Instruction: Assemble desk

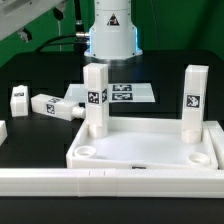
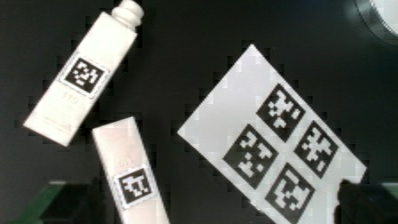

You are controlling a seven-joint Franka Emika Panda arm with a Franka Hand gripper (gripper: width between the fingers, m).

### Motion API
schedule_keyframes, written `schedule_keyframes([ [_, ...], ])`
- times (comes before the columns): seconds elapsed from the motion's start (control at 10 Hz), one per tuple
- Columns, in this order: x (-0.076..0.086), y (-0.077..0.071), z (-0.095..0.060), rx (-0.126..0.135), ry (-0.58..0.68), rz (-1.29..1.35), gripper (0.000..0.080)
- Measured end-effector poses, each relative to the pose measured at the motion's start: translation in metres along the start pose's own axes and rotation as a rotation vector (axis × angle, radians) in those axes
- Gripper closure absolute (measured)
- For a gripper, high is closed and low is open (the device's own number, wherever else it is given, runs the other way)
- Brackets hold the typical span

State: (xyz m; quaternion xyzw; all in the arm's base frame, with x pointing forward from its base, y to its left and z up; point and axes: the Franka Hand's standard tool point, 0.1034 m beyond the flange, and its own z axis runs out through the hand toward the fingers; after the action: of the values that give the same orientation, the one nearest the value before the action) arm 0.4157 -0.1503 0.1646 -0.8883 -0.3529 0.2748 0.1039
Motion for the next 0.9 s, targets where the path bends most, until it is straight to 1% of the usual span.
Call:
schedule_keyframes([
  [0.1,0.0,0.0,0.001,0.002,0.002,0.096,0.015],
  [0.2,-0.002,0.007,0.0,-0.015,0.033,0.247,0.015],
  [0.3,-0.006,0.007,-0.002,-0.018,0.054,0.467,0.015],
  [0.4,-0.005,0.002,-0.001,-0.017,0.089,0.579,0.015],
  [0.5,0.001,0.0,0.002,-0.009,0.152,0.608,0.015],
  [0.6,0.007,-0.004,0.009,0.006,0.207,0.64,0.015],
  [0.7,0.011,-0.007,0.011,0.008,0.212,0.68,0.015],
  [0.9,0.011,-0.007,0.011,0.012,0.209,0.717,0.015],
])
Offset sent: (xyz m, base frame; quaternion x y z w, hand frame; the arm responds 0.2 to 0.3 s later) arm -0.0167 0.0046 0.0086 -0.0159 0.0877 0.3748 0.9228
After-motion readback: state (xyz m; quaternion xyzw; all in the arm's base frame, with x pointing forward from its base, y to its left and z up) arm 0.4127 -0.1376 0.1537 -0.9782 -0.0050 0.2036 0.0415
